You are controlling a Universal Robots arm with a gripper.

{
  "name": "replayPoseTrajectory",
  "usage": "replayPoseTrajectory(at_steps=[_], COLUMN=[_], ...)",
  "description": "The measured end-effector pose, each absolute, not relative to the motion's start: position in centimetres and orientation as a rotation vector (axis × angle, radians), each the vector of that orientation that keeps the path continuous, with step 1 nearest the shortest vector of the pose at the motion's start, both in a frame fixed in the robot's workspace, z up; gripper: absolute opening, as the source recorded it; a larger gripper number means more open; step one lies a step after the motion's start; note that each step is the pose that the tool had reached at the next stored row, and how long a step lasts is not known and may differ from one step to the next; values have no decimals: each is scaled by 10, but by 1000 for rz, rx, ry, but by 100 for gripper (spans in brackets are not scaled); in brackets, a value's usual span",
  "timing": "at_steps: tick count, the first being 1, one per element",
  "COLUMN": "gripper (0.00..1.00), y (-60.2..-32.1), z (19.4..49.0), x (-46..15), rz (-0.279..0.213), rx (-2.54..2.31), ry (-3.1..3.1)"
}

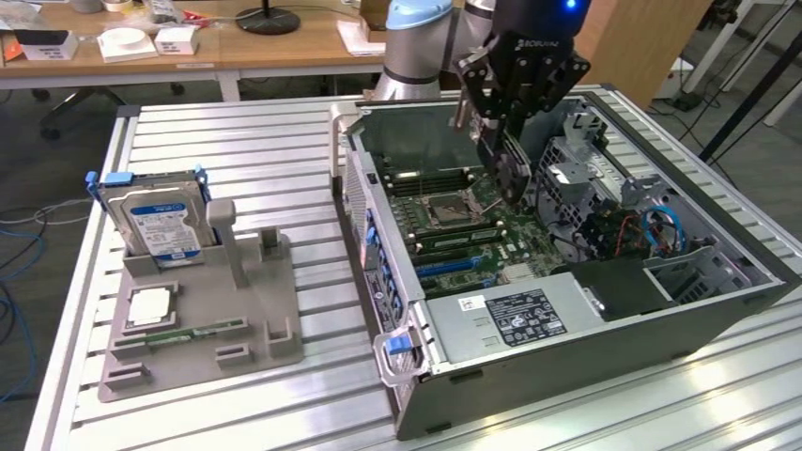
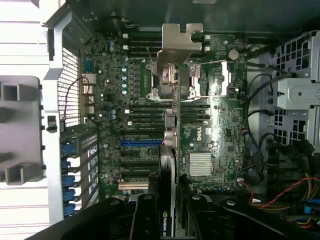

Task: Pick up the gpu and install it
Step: 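Pick up the gpu and move the gpu toward the slot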

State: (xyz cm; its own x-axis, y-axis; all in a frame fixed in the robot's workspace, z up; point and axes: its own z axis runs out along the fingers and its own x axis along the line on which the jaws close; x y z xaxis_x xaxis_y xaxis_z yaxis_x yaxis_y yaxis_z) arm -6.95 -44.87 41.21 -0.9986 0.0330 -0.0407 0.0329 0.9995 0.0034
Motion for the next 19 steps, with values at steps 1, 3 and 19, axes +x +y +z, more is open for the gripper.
replayPoseTrajectory(at_steps=[1,3,19], gripper=[26,26,26], y=[-449,-449,-449], z=[412,412,412], x=[-68,-64,-41], rz=[4,4,4], rx=[51,51,51], ry=[3100,3100,3100])
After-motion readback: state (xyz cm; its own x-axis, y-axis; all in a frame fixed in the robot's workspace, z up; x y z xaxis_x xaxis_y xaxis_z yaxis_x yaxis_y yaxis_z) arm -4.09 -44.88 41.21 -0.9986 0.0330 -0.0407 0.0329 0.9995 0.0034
